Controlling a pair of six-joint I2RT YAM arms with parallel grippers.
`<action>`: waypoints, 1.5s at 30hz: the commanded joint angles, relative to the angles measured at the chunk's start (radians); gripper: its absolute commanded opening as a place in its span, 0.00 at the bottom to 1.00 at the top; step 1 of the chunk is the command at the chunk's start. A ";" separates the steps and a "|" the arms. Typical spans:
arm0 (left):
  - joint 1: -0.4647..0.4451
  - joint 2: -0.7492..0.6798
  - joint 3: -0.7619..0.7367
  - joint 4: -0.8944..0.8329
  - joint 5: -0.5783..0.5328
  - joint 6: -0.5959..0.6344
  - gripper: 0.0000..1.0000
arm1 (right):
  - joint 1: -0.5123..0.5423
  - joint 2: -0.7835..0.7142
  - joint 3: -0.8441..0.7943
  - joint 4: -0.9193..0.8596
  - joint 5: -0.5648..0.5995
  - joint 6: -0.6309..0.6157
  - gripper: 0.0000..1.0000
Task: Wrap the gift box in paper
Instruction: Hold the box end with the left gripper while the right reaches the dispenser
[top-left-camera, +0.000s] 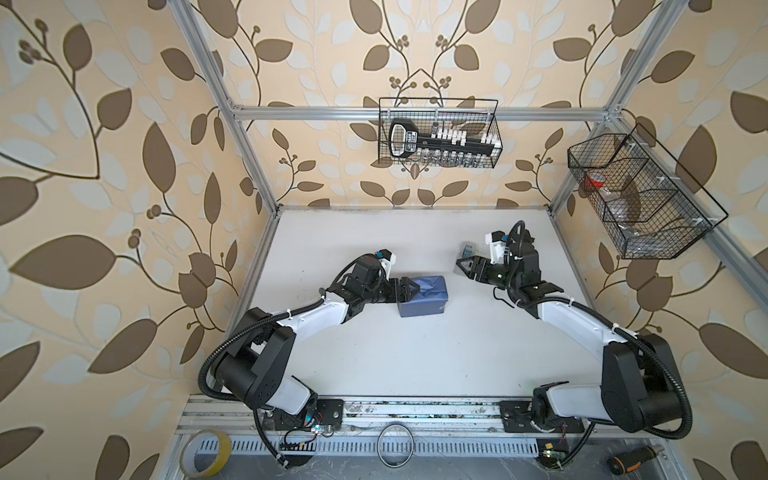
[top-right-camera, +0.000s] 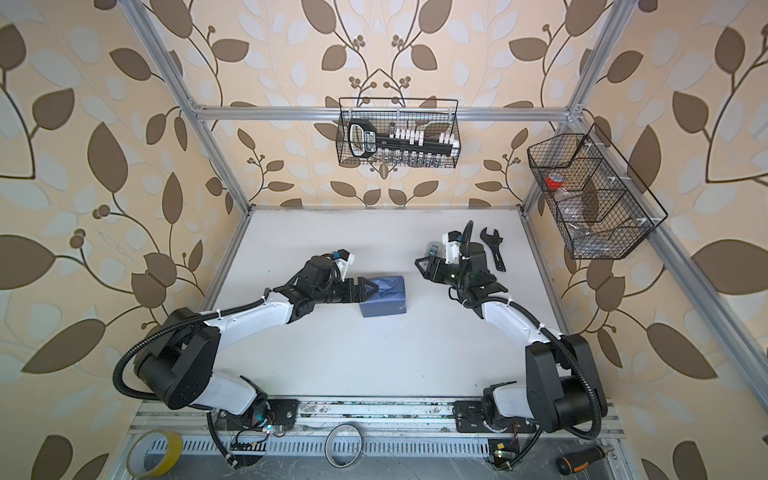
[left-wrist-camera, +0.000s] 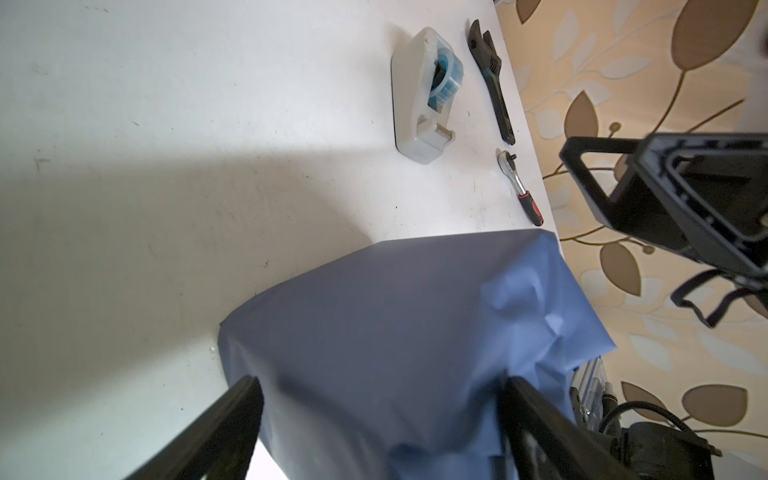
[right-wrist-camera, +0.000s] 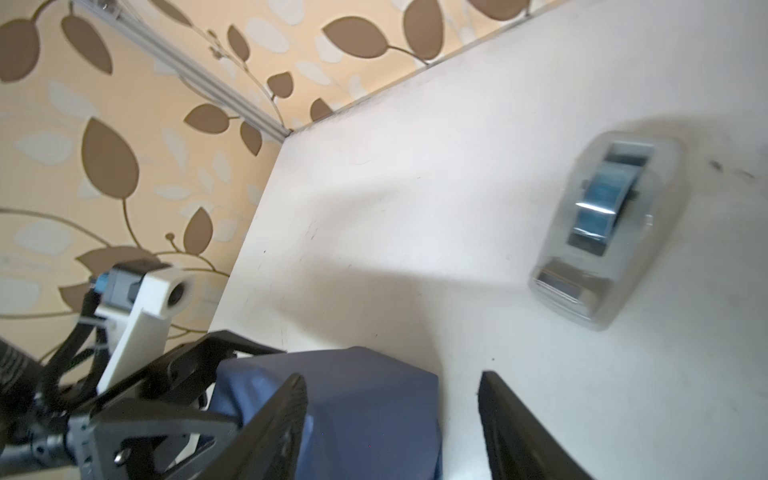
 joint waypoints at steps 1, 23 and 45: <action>0.002 0.009 -0.043 -0.120 -0.014 0.040 0.91 | -0.045 0.073 0.063 -0.068 -0.020 -0.015 0.57; 0.001 0.006 -0.033 -0.119 -0.003 0.036 0.91 | -0.104 0.499 0.319 -0.088 -0.048 -0.065 0.39; 0.000 0.009 -0.033 -0.116 0.004 0.029 0.90 | -0.135 0.592 0.247 0.096 -0.178 0.104 0.26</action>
